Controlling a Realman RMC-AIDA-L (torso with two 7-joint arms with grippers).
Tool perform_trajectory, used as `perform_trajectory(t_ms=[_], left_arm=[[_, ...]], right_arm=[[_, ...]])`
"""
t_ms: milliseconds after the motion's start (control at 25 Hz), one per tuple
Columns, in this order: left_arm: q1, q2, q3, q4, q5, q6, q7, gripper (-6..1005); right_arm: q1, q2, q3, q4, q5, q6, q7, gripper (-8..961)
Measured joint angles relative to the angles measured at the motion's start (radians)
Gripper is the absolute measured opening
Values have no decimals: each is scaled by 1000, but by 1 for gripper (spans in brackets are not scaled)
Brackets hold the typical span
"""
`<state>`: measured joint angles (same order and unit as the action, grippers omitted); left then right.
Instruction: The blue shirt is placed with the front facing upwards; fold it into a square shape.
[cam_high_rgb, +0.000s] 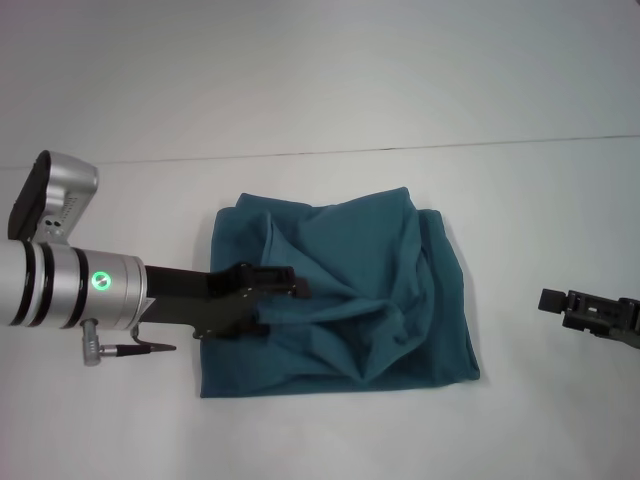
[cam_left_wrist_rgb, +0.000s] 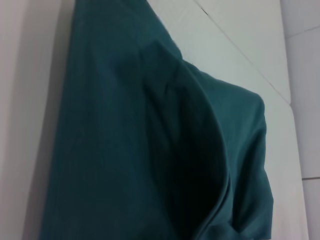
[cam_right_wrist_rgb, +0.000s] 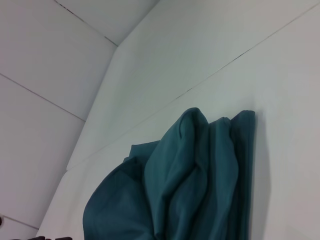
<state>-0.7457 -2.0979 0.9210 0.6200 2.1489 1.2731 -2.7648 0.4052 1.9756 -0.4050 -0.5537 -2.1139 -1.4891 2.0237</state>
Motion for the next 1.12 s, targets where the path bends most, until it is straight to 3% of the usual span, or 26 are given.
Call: perform_trajectory(t_ms=[320, 520, 640, 840, 1120], left_arm=[[9, -3, -4, 23, -8, -14, -5, 843], [11, 0, -4, 21, -8, -6, -6, 717], [14, 0, -5, 23, -9, 1, -6, 486], [12, -3, -7, 26, -10, 8, -6, 250], [-36, -13, -7, 34, -74, 9, 33, 106]], right_arm=[[0, -1, 0, 0, 0, 1, 3, 946], [0, -3, 1, 0, 0, 1, 5, 946], [0, -3, 2, 0, 0, 1, 6, 946], [1, -3, 2, 0, 0, 1, 7, 946], [0, 0, 3, 0, 0, 1, 7, 946]])
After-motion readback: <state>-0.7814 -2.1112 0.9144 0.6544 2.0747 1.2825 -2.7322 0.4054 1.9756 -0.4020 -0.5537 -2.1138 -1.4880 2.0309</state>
